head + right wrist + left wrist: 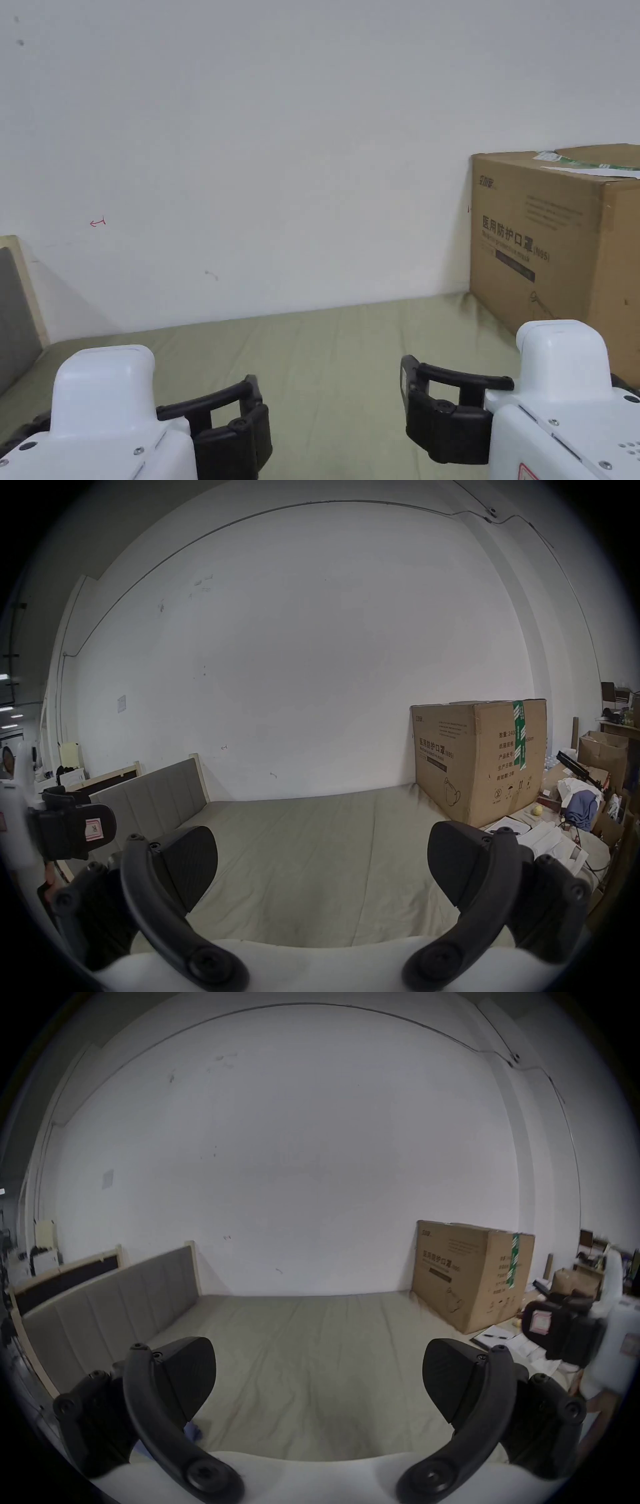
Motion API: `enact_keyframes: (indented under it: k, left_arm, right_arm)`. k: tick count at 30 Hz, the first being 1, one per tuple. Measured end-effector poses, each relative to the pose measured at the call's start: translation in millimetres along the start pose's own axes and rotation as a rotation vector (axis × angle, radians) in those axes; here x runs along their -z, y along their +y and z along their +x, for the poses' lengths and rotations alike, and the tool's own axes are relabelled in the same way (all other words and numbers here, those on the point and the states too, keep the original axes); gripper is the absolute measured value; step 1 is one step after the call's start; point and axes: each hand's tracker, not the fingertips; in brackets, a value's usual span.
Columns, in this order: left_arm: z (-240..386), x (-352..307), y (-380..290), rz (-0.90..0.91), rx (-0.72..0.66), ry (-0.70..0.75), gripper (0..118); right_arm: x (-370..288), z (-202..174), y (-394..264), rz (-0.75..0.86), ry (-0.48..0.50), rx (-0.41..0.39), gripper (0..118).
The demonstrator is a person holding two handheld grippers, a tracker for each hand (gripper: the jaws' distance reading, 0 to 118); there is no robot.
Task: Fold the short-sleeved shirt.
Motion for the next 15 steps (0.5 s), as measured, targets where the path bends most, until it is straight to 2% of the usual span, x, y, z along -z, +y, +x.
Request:
enact_keyframes:
  k: [3, 7, 15]
  left_arm:
    - [-3, 1, 2, -0.033, -0.079, -0.029, 117]
    - [1, 0, 0, 0.041, -0.004, 0.040, 117]
    - [5, 3, -2, 0.054, 0.002, 0.064, 117]
  right_arm:
    - [3, 0, 0, -0.013, 0.004, -0.001, 118]
    - [4, 0, 0, -0.015, -0.005, -0.005, 118]
    - [12, -1, -2, -0.028, -0.018, -0.009, 118]
